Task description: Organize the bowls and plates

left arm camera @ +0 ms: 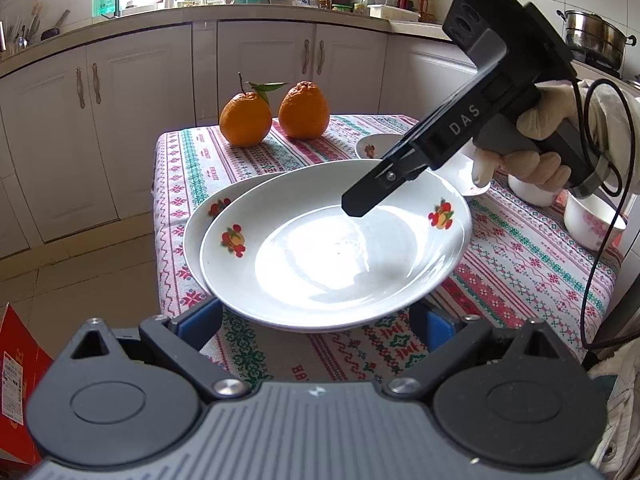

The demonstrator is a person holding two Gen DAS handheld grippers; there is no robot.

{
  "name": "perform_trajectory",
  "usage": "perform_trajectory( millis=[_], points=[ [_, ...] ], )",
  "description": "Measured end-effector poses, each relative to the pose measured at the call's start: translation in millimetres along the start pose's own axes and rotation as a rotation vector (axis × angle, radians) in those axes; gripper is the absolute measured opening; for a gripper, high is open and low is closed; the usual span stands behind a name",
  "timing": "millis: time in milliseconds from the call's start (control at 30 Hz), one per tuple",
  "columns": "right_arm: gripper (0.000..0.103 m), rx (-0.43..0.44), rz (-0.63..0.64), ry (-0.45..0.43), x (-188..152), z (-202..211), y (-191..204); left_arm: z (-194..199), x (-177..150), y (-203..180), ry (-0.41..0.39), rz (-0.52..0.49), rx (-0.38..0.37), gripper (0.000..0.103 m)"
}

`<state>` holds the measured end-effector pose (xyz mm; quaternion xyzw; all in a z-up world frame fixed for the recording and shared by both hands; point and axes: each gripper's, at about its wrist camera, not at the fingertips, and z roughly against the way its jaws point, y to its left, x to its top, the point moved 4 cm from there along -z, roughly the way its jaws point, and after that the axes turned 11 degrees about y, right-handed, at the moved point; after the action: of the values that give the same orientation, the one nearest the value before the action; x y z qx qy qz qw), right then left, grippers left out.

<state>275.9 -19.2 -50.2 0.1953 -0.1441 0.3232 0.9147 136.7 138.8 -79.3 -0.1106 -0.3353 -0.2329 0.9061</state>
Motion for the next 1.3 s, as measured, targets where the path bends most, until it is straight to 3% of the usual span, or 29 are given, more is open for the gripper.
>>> perform_trajectory(
  millis=[433, 733, 1133, 1300],
  points=[
    [0.086, -0.050, 0.009, -0.024, -6, 0, 4, -3, 3, -1, -0.004, -0.027, 0.030, 0.099],
    [0.087, -0.135, 0.013, -0.018, -9, -2, 13, -3, 3, -6, -0.008, -0.050, 0.048, 0.099],
    [0.088, -0.155, 0.003, -0.003, -14, -6, 12, 1, 5, -1, -0.026, -0.034, 0.043, 0.099],
    [0.101, -0.201, 0.015, -0.041, -22, 3, 18, 7, 6, -6, -0.042, -0.033, 0.053, 0.100]
  ],
)
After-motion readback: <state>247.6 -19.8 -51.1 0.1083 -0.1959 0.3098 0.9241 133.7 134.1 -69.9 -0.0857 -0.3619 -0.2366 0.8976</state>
